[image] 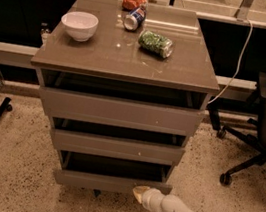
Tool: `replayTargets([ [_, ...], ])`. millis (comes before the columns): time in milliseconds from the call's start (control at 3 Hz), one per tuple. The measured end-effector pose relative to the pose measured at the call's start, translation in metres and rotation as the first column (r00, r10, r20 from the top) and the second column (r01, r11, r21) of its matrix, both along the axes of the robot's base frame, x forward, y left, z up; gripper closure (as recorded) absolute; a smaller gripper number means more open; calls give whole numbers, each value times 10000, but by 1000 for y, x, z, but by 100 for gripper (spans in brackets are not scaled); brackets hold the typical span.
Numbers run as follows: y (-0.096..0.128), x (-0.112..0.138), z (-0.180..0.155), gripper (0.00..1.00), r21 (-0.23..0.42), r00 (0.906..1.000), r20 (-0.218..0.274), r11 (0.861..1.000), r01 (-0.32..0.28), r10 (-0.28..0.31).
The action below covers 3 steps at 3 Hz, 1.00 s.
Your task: Close bottom drawer
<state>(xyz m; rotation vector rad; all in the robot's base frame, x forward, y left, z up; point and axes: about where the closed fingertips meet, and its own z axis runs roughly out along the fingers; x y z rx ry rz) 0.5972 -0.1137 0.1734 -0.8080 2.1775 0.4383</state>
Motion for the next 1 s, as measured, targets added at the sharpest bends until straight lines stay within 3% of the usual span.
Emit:
replayTargets([
  [667,13,26,15,59,-28,9973,706,9998,-187,188],
  [1000,16,27,15,28,1,9972,713,9997,-230,229],
])
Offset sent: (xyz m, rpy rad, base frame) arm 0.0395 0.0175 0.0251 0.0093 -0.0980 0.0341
